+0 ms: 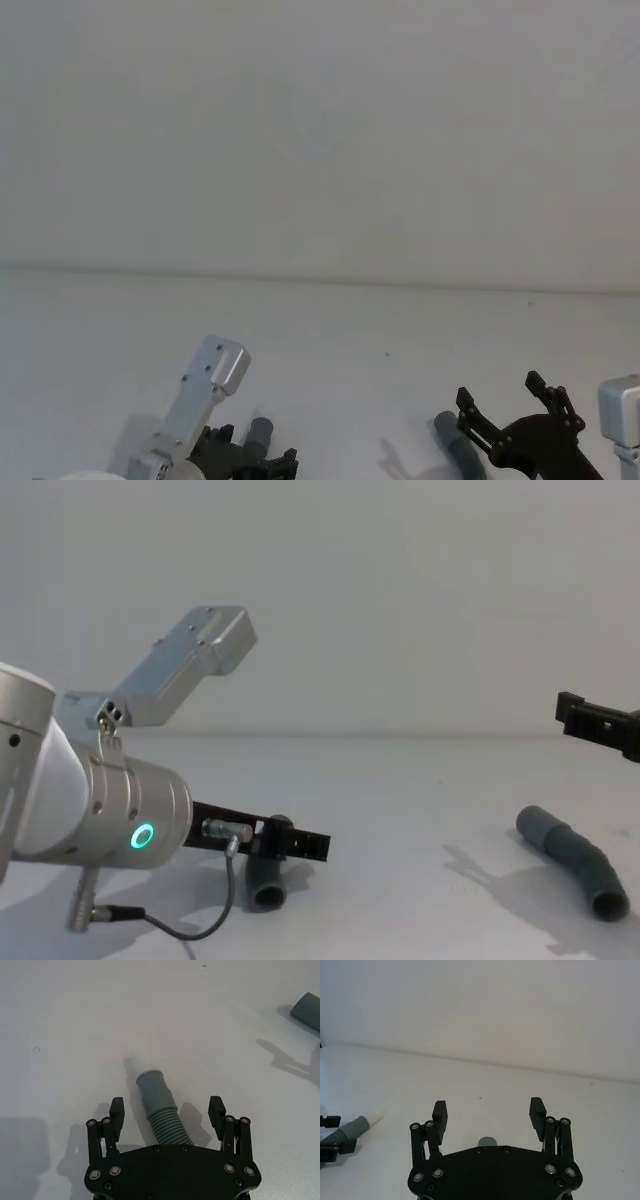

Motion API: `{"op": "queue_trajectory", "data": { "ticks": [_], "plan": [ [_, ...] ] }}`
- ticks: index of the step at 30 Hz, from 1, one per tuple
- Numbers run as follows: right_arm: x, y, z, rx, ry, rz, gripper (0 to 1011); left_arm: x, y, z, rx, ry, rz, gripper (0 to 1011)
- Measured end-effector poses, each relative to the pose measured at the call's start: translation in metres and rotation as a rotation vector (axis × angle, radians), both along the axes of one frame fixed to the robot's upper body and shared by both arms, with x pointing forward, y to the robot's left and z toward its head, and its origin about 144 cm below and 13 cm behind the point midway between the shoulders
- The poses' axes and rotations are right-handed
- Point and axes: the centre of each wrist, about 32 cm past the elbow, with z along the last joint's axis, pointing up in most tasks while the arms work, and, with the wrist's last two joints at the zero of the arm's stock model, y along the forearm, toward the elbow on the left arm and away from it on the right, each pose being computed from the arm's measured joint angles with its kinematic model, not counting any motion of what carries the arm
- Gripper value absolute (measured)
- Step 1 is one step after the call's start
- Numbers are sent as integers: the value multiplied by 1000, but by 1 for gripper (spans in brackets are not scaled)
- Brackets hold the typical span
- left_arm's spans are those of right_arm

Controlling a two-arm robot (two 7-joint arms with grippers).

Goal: Use both hands to pick up one end of the pipe from the table, align the ends, and insert them.

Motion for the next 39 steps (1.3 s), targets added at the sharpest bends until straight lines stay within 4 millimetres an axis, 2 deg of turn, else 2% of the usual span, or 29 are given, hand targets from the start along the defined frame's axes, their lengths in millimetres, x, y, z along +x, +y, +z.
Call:
{"op": "queue_trajectory", "data": {
  "ticks": [23,29,30,32,39],
  "plan": [
    [0,0,0,0,0,0,1000,2,-3,-3,-8,28,17,980],
    [0,0,0,0,0,0,1000,2,-3,-2,-7,33,18,861],
    [0,0,0,0,0,0,1000,3,-3,-2,-7,34,18,800],
    [0,0,0,0,0,0,1000,3,-3,-2,-7,36,18,765],
    [0,0,0,0,0,0,1000,3,-3,-2,-7,39,18,533]
  ]
}}
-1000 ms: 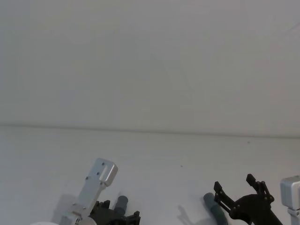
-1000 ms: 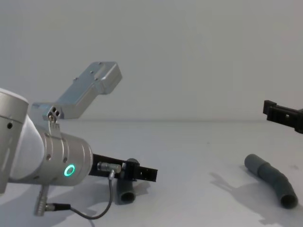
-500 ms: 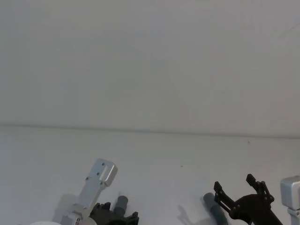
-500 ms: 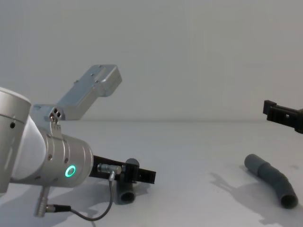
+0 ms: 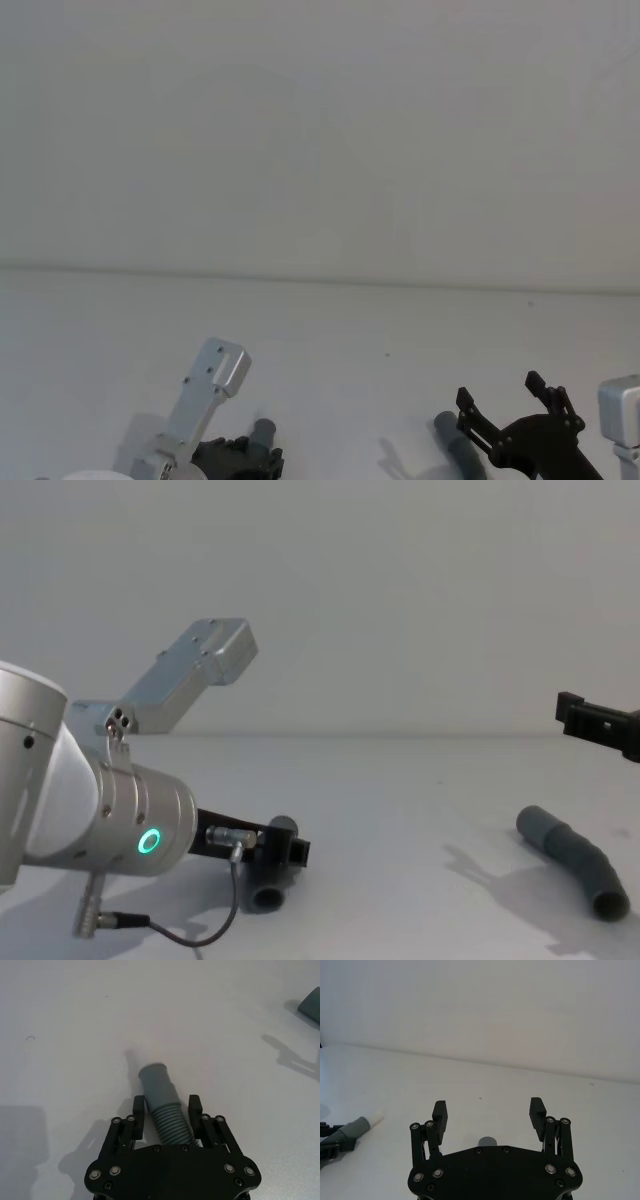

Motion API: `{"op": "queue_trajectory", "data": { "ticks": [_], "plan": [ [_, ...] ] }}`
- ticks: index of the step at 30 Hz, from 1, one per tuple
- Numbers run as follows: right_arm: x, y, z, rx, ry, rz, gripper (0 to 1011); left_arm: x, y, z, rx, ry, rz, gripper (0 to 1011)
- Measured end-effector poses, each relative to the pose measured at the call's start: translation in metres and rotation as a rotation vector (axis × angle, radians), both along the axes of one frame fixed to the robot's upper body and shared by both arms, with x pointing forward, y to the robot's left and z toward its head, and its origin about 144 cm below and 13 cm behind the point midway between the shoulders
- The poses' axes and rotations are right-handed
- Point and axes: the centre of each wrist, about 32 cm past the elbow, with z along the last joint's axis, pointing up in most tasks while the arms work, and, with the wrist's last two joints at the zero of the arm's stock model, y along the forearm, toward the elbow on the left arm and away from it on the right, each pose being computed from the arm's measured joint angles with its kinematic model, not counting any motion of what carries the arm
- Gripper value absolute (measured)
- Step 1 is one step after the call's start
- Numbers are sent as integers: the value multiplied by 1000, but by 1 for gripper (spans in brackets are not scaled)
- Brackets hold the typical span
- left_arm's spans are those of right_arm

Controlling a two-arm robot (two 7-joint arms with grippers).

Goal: Use both hands to pick up one end of the pipe from the table, align the ends, and insert them.

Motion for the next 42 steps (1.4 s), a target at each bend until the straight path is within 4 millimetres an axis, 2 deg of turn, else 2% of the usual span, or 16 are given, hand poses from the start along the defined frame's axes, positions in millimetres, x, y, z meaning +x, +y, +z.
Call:
{"op": "queue_trajectory", "data": {
  "ticks": [5,7,42],
  "plan": [
    [0,0,0,0,0,0,1000,0,0,0,0,2,0,344],
    [0,0,0,0,0,0,1000,0,0,0,0,2,0,328],
    [-3,1,2,-9,30,-8,1000,0,0,0,0,4,-1,323]
  ]
}}
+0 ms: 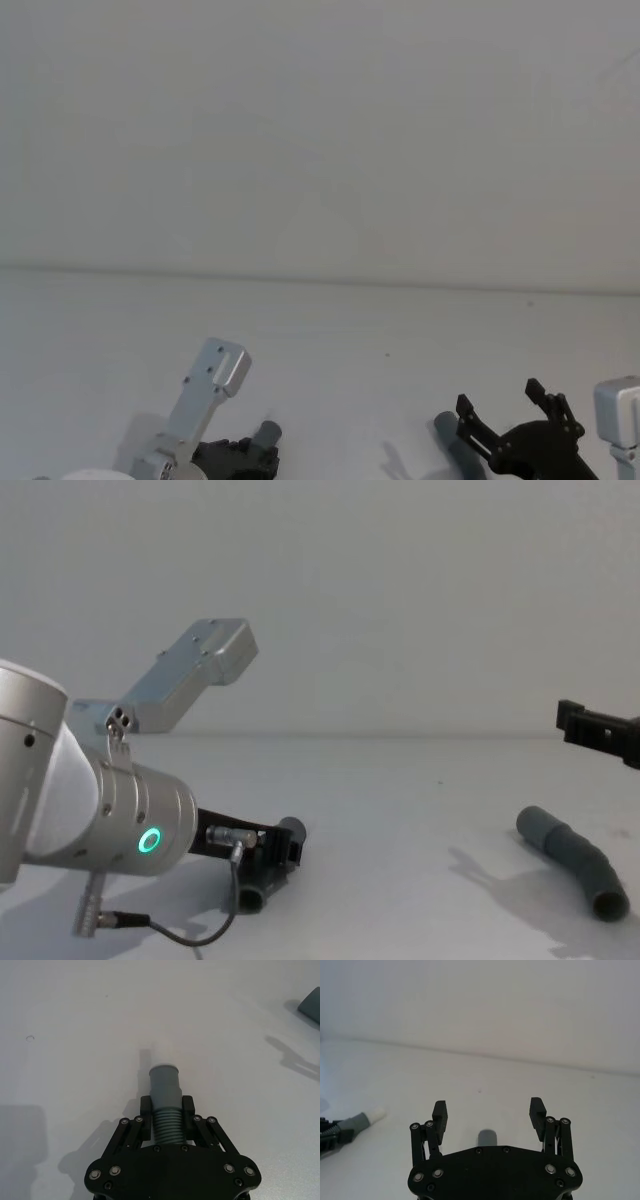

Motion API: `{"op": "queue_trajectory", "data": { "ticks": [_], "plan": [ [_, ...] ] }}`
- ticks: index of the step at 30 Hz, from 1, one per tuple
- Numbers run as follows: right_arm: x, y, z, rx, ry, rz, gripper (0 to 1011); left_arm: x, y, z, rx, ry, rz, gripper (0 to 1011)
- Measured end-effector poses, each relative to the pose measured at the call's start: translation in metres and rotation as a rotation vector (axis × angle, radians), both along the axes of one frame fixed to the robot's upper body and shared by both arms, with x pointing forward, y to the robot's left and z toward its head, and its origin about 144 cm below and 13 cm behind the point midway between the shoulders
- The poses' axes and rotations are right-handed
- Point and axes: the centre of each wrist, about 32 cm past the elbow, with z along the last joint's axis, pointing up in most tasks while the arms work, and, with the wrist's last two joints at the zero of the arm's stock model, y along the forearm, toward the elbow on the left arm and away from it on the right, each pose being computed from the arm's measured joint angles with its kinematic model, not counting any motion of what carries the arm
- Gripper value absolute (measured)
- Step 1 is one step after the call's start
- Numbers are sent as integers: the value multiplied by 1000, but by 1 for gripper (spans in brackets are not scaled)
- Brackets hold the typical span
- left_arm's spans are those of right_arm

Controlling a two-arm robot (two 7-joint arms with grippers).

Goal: Use both hands to pick up one end of the pipe from the table, align the ends, and insert them.

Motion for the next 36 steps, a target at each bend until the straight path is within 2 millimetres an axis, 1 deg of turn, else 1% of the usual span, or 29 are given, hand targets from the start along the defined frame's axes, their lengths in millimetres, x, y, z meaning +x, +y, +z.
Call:
{"op": "queue_trajectory", "data": {
  "ticks": [7,16,21,29,36],
  "plan": [
    [-7,1,4,-40,57,-9,1000,0,0,0,0,0,0,322],
    [-18,3,9,-133,139,-17,1000,0,0,0,0,0,0,323],
    [-24,7,14,-197,193,-22,1000,0,0,0,0,0,0,323],
    [-25,14,19,-242,248,-36,1000,0,0,0,0,0,0,323],
    [-20,23,27,-244,305,-64,1000,0,0,0,0,0,0,322]
  ]
}}
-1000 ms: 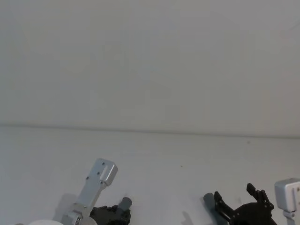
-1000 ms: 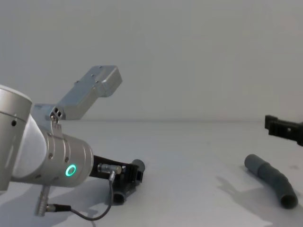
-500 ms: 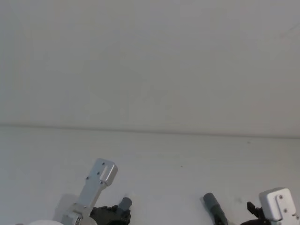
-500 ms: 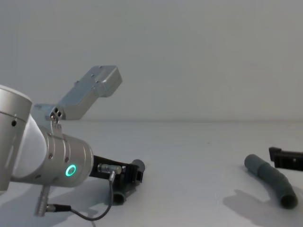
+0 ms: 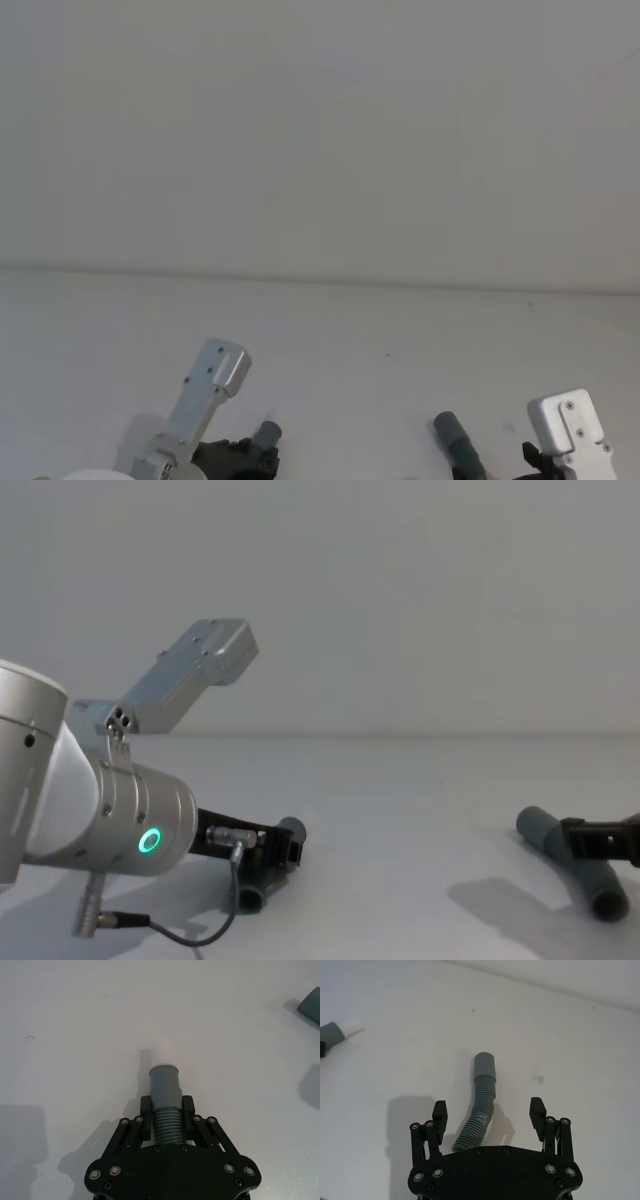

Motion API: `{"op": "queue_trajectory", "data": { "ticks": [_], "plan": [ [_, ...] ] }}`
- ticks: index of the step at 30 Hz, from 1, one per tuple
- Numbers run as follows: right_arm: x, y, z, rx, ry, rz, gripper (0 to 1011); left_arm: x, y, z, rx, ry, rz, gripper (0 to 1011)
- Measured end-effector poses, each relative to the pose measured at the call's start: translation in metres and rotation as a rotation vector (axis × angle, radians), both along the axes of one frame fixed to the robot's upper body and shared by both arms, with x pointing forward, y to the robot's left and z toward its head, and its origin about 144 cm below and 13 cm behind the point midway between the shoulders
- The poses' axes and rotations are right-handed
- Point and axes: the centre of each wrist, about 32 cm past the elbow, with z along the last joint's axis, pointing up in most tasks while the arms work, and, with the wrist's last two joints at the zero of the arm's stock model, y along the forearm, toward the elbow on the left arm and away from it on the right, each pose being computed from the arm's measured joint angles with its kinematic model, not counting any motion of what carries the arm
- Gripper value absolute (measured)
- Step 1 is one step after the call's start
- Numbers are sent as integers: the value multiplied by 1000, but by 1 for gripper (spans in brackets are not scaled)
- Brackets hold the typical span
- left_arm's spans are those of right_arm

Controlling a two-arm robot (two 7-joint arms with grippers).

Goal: Use both hands to pick up one end of the pipe from the table, align the ends, and insert them.

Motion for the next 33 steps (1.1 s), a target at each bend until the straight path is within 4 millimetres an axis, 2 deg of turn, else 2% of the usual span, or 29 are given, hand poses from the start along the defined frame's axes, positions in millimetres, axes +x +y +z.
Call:
{"op": "queue_trajectory", "data": {
  "ticks": [16,33],
  "plan": [
    [21,16,13,-38,107,-61,1000,0,0,0,0,0,0,323],
    [39,16,16,-57,146,-49,1000,0,0,0,0,0,0,322]
  ]
}}
